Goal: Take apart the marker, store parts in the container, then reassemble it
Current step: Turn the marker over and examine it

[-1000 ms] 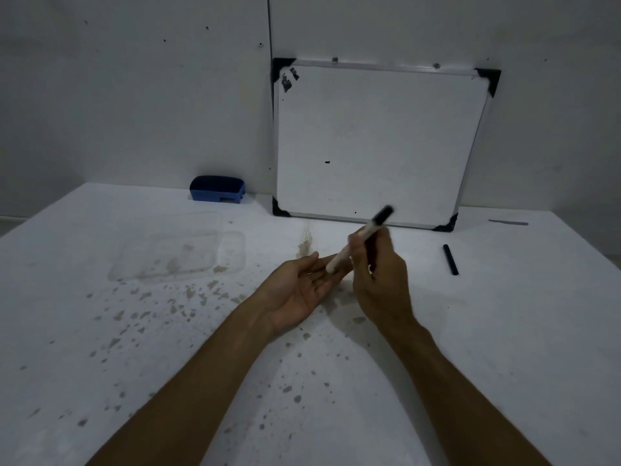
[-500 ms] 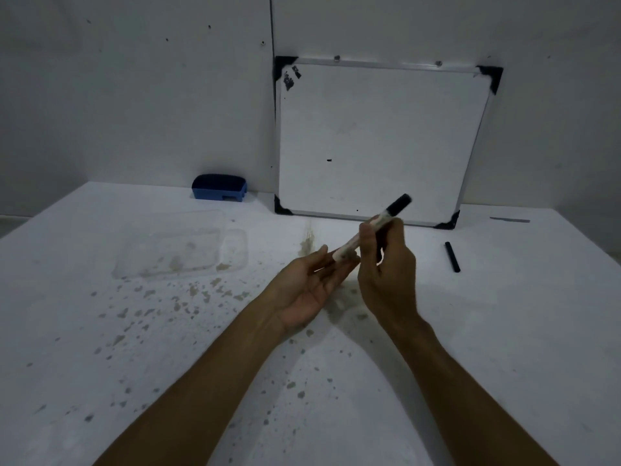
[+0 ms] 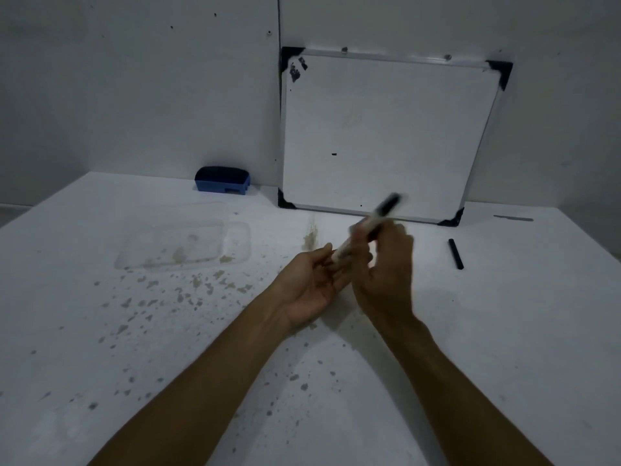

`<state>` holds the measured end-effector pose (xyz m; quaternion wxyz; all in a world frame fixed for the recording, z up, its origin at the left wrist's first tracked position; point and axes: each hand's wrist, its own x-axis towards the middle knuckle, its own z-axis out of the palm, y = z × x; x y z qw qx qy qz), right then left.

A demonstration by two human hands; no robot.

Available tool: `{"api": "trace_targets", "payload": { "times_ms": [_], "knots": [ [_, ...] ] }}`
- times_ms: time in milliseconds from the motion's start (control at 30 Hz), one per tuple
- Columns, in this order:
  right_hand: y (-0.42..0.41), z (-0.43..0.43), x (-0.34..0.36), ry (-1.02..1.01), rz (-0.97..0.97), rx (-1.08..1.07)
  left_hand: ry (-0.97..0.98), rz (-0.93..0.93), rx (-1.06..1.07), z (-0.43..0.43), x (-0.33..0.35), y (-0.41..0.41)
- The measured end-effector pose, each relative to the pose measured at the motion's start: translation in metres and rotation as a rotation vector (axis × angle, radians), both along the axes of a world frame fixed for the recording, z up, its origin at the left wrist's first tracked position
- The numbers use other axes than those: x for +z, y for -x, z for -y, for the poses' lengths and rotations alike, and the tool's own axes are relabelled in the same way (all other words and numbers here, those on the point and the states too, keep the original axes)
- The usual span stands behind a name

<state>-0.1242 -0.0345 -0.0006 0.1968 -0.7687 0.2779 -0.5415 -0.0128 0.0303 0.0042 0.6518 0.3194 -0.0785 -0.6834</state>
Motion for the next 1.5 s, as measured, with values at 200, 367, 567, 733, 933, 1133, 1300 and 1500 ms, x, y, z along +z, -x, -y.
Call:
{"api": "trace_targets", "payload": {
  "times_ms": [200,367,567,733,933,1133,1300,1500],
  "knots": [
    [-0.002,0.002,0.004,-0.092,-0.002,-0.001,-0.001,-0.029,0.028,0.001,-0.001,-0.001],
    [-0.003,0.003,-0.003,-0.001,-0.13,-0.029,0.014,-0.013,0.024,0.001,0.0,-0.001],
    [-0.003,0.001,0.004,-0.152,-0.02,-0.016,0.037,0.003,0.015,0.002,-0.001,-0.005],
    [-0.004,0.003,0.007,-0.181,0.106,0.033,0.018,-0.037,0.042,0.003,-0.007,0.002],
    [-0.004,0.004,0.004,-0.135,-0.157,-0.003,0.122,-0.118,-0.015,0.002,-0.001,0.001],
    [0.003,0.003,0.019,-0.223,0.137,0.026,0.173,-0.145,-0.059,0.006,-0.009,0.003],
    [-0.004,0.009,0.003,-0.234,-0.236,0.038,0.178,-0.075,-0.029,0.006,-0.011,0.002],
    [0.003,0.002,0.019,-0.214,0.061,0.028,0.21,-0.079,0.011,0.007,-0.005,0.003]
  ]
}}
